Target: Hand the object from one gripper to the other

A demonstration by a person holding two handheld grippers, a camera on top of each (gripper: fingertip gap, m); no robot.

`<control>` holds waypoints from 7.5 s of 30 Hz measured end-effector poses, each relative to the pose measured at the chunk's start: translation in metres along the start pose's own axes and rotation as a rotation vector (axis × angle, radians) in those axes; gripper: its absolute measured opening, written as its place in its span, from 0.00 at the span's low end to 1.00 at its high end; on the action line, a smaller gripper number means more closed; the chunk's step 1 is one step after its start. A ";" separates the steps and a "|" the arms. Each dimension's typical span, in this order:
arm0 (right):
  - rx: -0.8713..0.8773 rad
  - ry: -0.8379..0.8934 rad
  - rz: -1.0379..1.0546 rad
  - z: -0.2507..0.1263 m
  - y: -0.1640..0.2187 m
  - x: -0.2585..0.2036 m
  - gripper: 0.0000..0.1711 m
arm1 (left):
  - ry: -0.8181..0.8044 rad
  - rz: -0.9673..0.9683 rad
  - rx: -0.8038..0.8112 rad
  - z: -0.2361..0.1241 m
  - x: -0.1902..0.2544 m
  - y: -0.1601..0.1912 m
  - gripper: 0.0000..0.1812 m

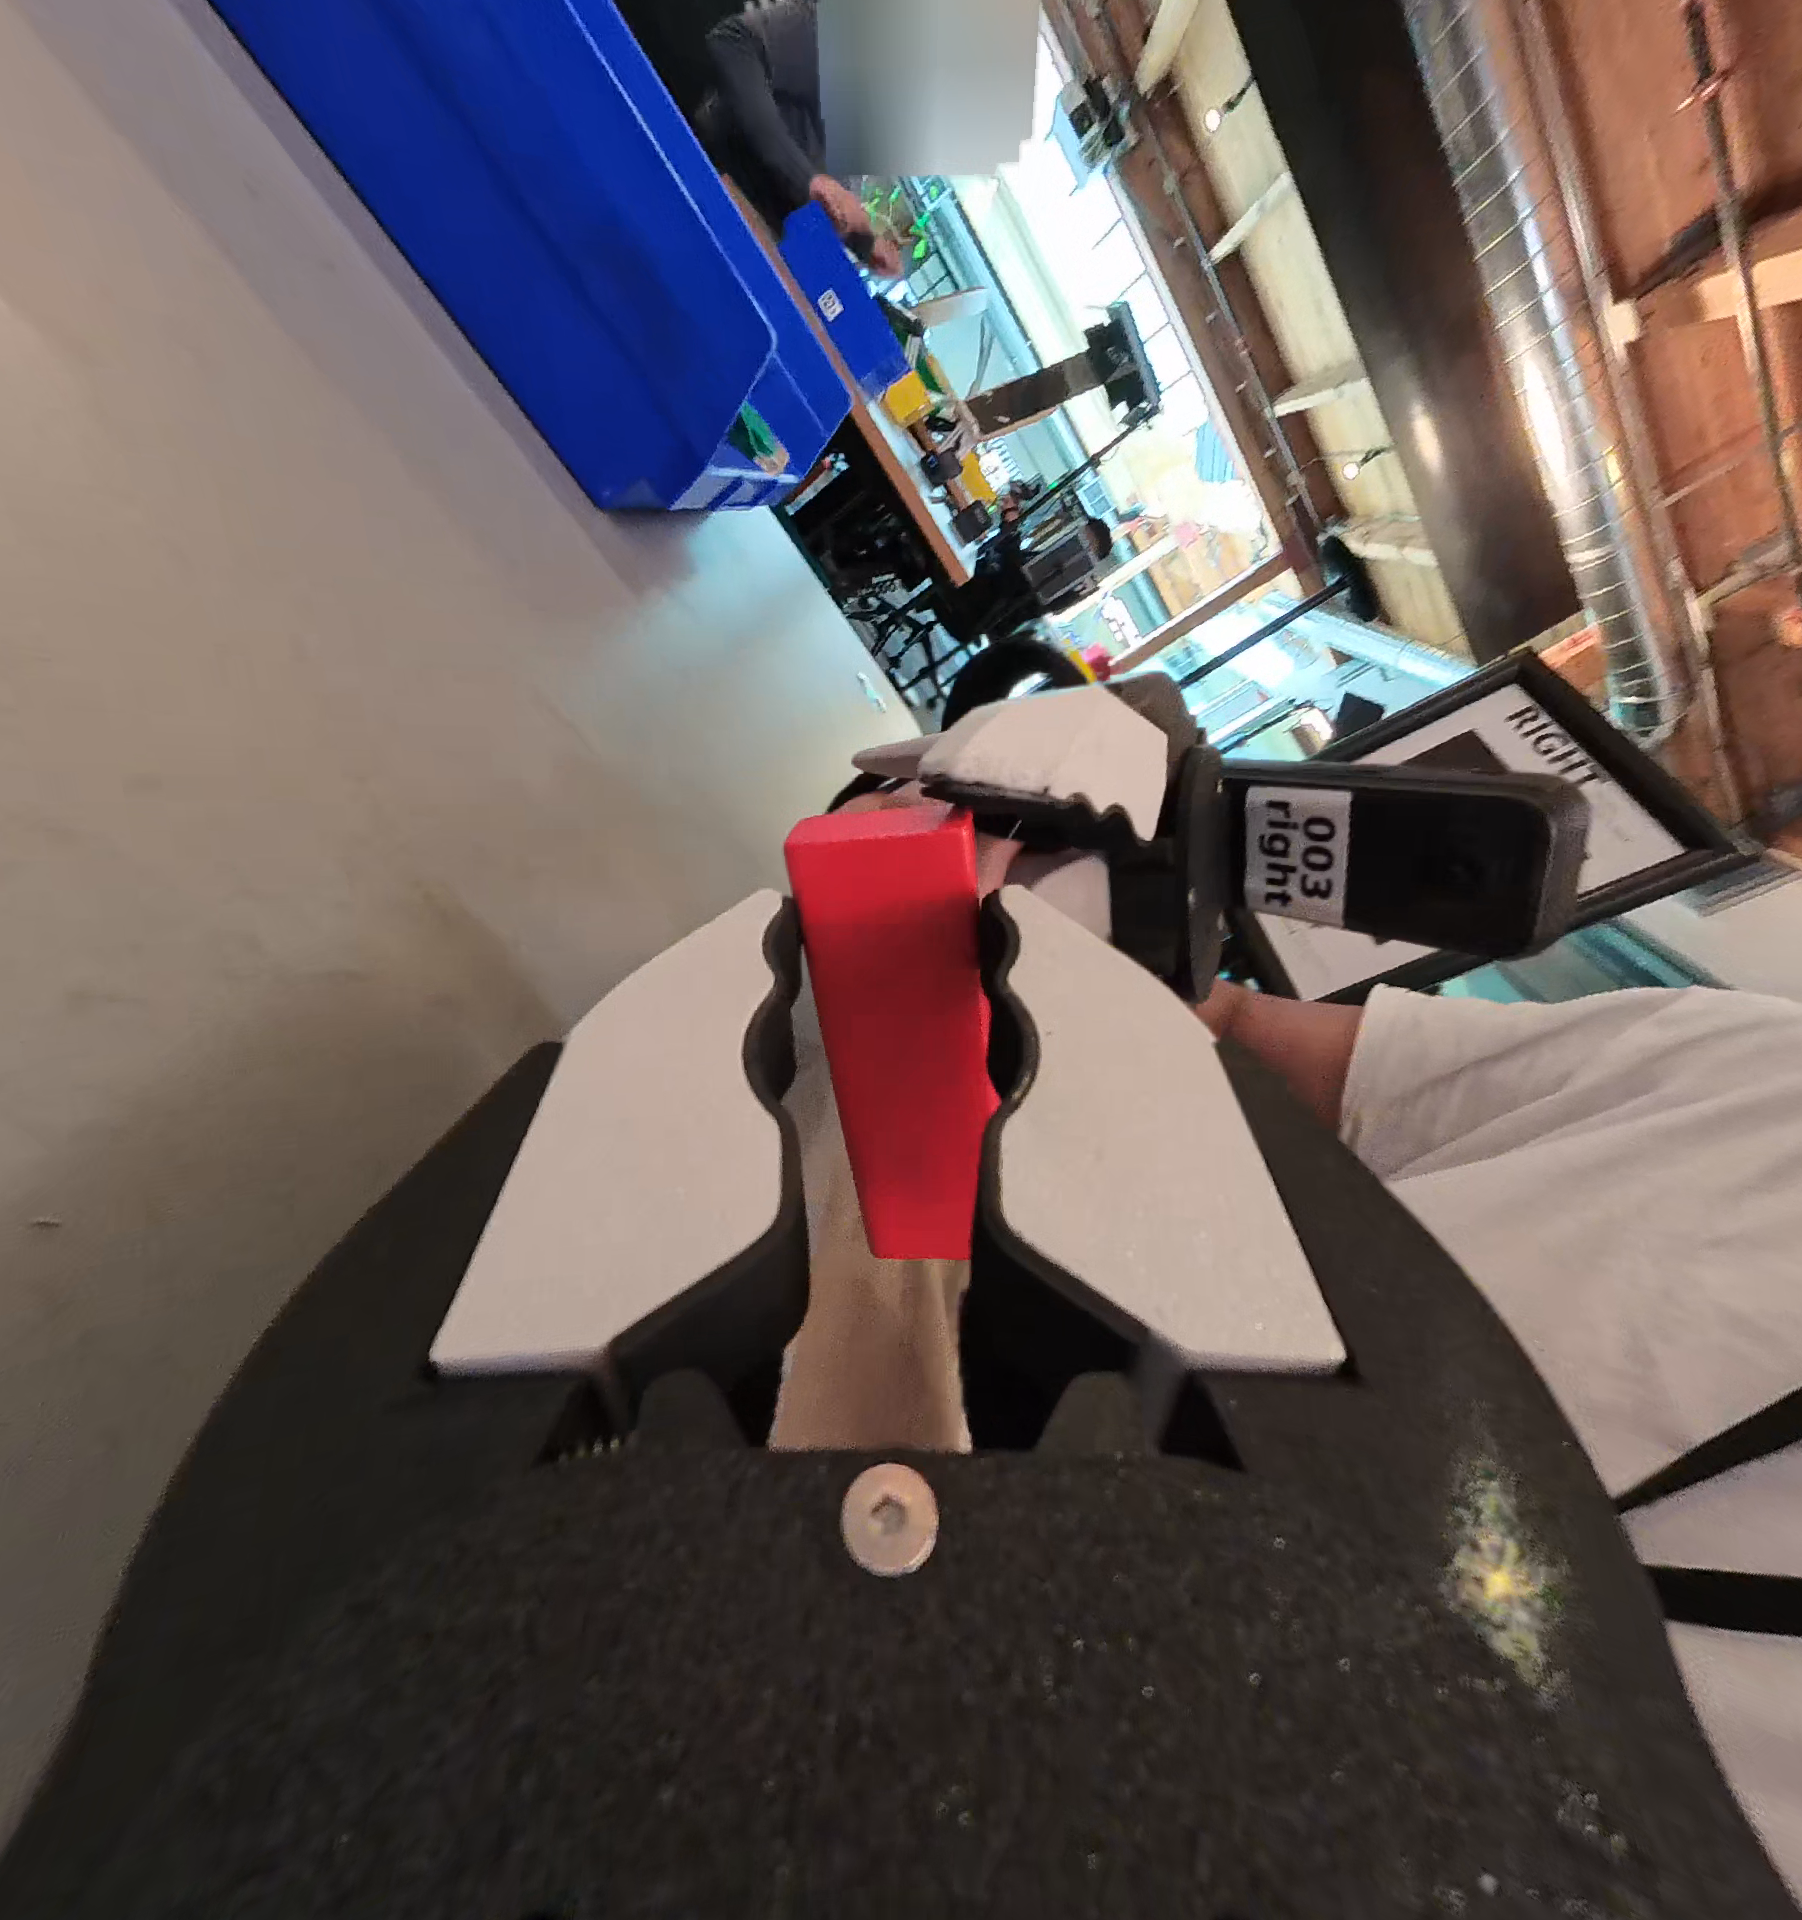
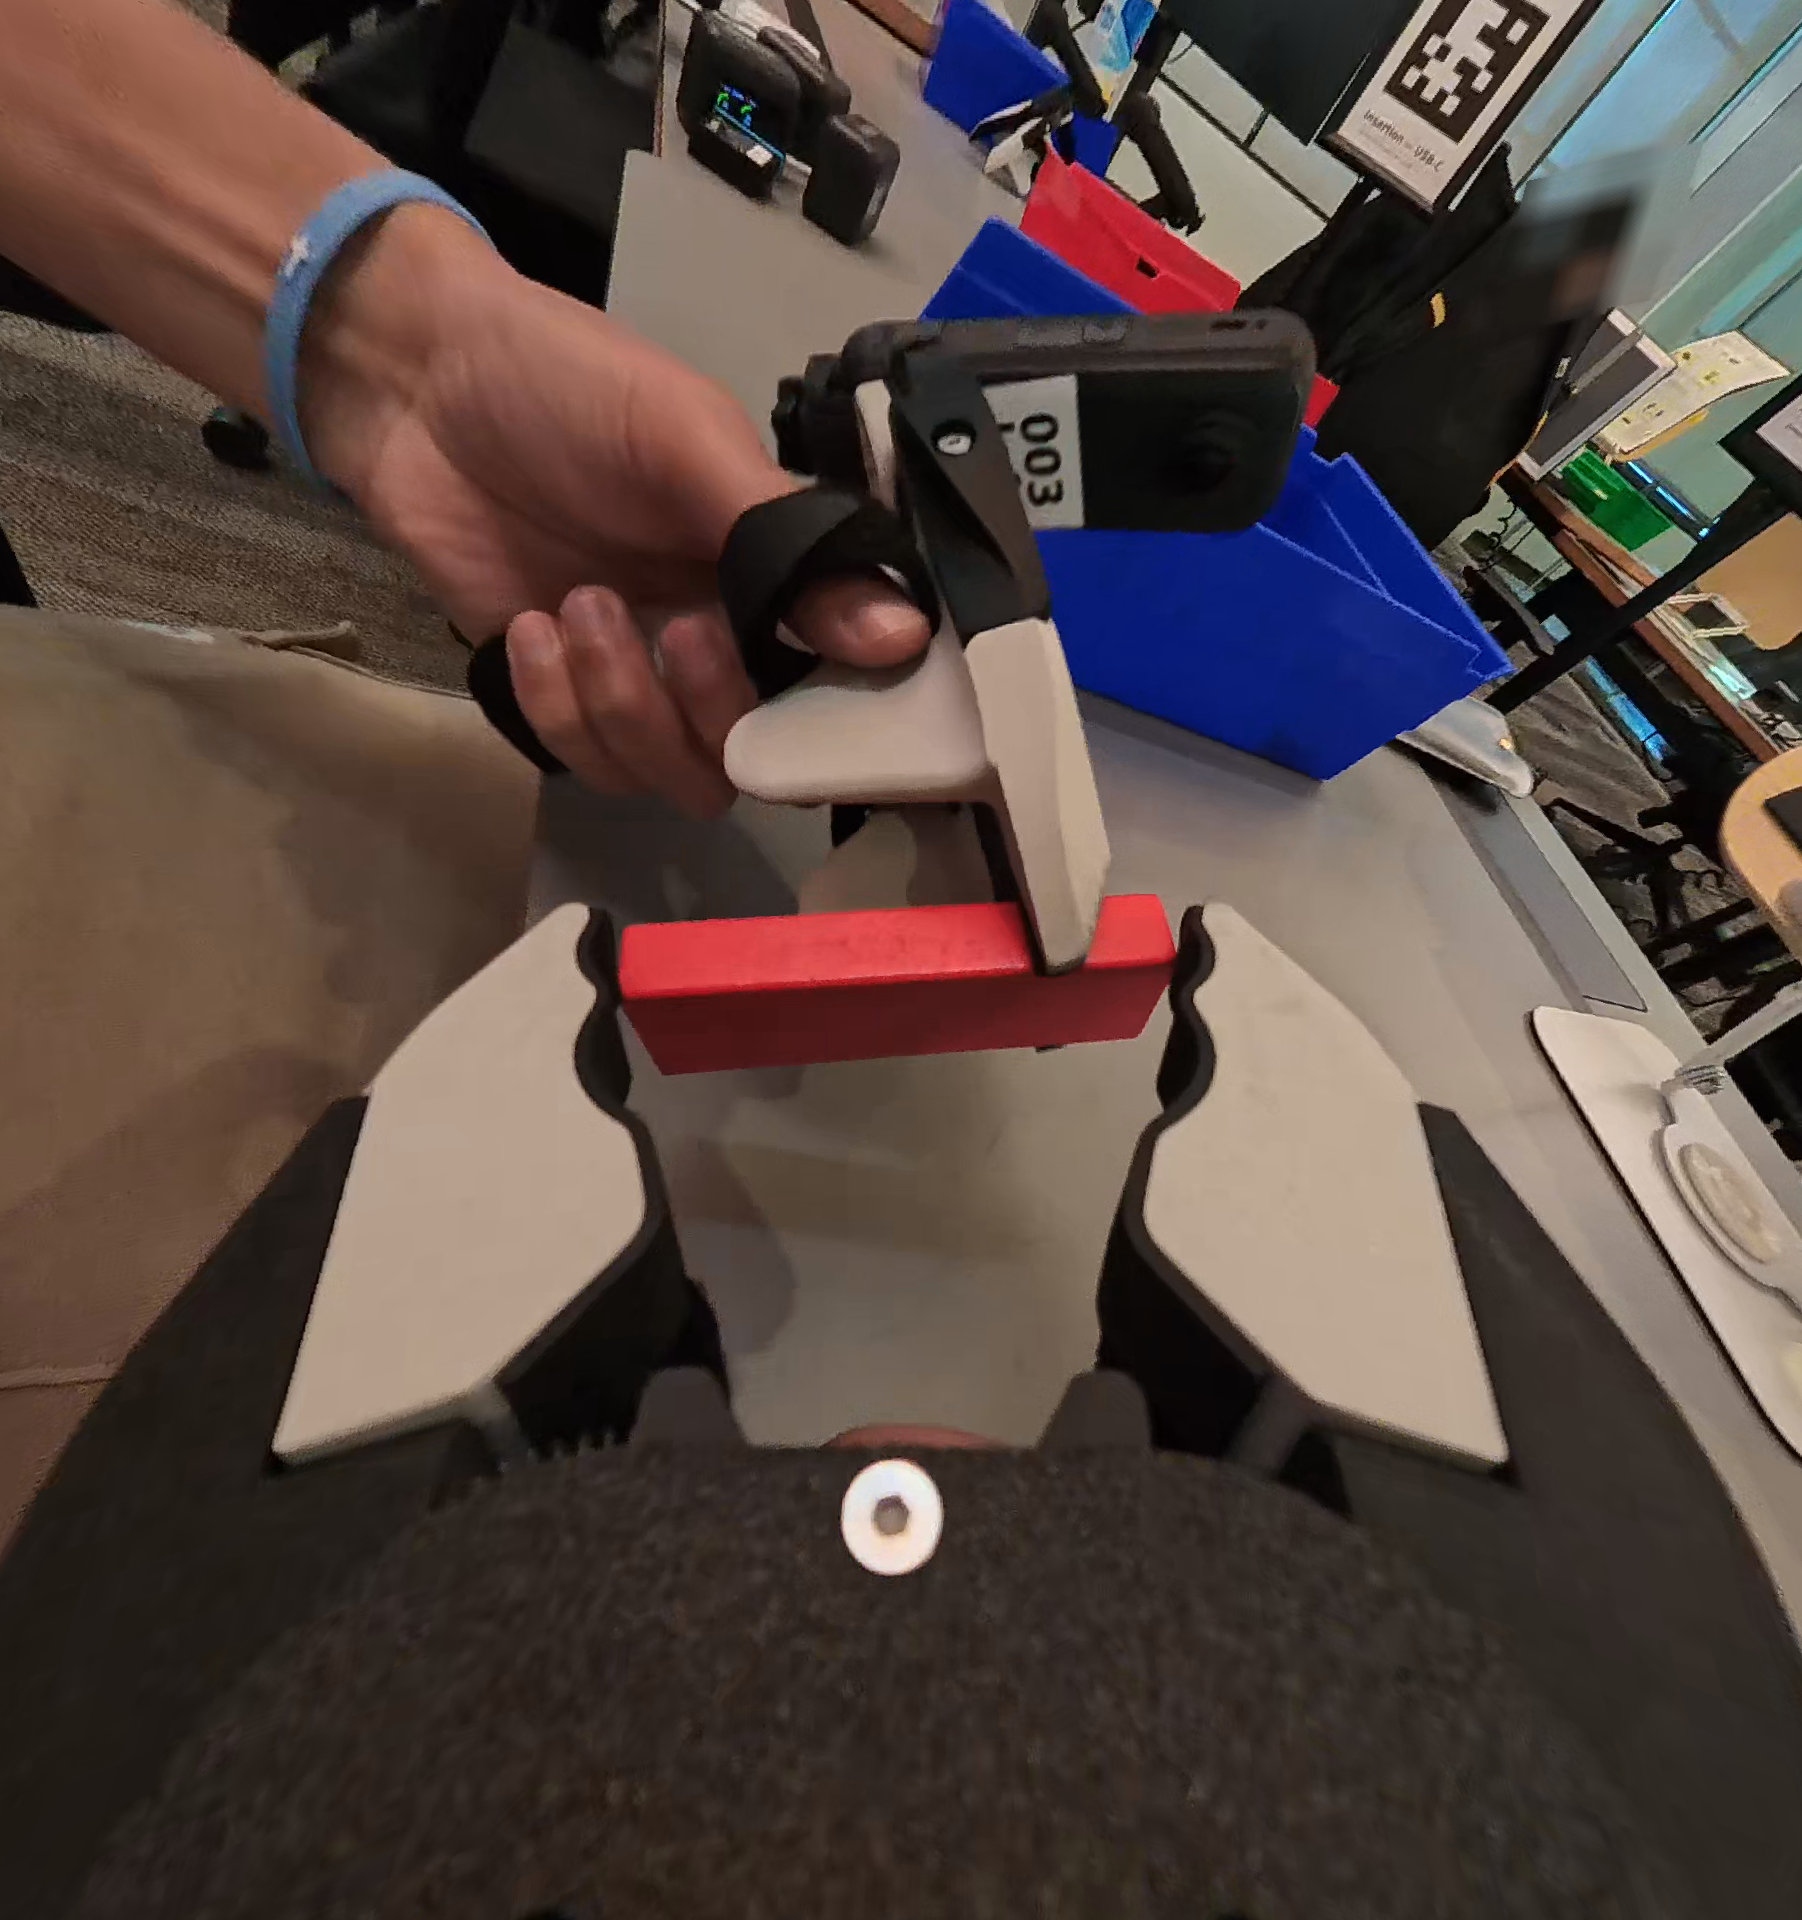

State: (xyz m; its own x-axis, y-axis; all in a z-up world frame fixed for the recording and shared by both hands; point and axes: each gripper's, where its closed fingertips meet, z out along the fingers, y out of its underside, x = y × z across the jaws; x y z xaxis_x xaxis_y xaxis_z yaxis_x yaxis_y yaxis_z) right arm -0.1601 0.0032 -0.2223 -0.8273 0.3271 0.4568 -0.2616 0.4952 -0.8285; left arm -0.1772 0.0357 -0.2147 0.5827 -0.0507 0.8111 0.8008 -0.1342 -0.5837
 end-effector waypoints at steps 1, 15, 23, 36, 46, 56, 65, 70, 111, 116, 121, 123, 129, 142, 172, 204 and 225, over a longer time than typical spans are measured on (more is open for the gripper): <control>0.001 0.004 0.009 0.000 0.001 0.000 0.57 | -0.018 0.011 -0.007 0.000 -0.001 0.001 0.18; 0.310 -0.494 1.176 -0.003 -0.016 0.004 0.44 | 0.225 0.127 0.252 -0.039 0.048 -0.045 0.18; 0.623 -0.853 1.341 -0.014 -0.075 -0.007 0.36 | 0.501 0.126 0.256 -0.043 0.090 -0.040 0.18; 0.642 -0.860 1.247 -0.030 -0.072 0.000 0.10 | 0.503 0.075 0.246 -0.035 0.084 -0.038 0.20; 0.026 -0.070 0.724 -0.029 0.042 0.052 0.10 | -0.235 0.541 0.074 -0.046 0.005 -0.033 0.23; -0.361 0.385 -0.405 -0.025 0.047 0.058 0.10 | -0.343 0.449 -0.032 -0.024 -0.010 -0.013 0.28; -0.432 0.415 -0.521 -0.012 0.045 0.051 0.10 | -0.325 0.441 -0.066 -0.019 -0.011 -0.006 0.19; -0.397 0.404 -0.388 -0.009 0.057 0.050 0.12 | -0.431 0.548 -0.132 -0.017 -0.018 -0.002 0.19; -0.020 -0.130 1.021 0.013 0.044 0.029 0.58 | -0.990 1.577 -0.415 0.003 -0.019 0.005 0.19; -0.063 -0.059 0.924 0.003 0.054 0.043 0.58 | -0.786 1.245 -0.307 0.000 -0.014 0.009 0.29; -0.097 0.102 0.635 -0.014 0.057 0.064 0.58 | -0.584 0.813 -0.094 -0.014 -0.003 -0.011 0.28; -0.119 0.150 0.437 -0.015 0.050 0.064 0.58 | -0.466 0.616 -0.011 -0.017 0.004 -0.020 0.28; 0.067 0.134 0.194 -0.016 -0.007 0.041 0.58 | -0.223 0.350 0.111 -0.017 0.032 -0.031 0.30; 0.247 0.163 -0.024 -0.028 -0.062 0.015 0.58 | 0.226 0.023 0.049 -0.002 0.072 -0.012 0.31; 0.368 -0.486 1.002 0.005 -0.026 0.007 0.19 | -0.189 0.468 0.121 -0.014 0.037 -0.027 0.18; -0.836 0.642 1.062 -0.245 0.208 0.298 0.19 | -0.735 0.472 0.057 -0.064 -0.042 -0.043 0.17; -1.058 0.415 1.166 -0.216 0.291 0.287 0.30 | -0.746 0.535 0.031 -0.081 -0.035 -0.046 0.30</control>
State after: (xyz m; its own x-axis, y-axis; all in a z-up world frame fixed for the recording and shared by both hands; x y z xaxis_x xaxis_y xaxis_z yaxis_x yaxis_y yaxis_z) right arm -0.3662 0.4151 -0.2622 -0.0923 0.9953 -0.0276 0.9599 0.0816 -0.2681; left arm -0.2454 -0.0369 -0.2134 0.8063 0.5551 0.2044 0.3957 -0.2493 -0.8839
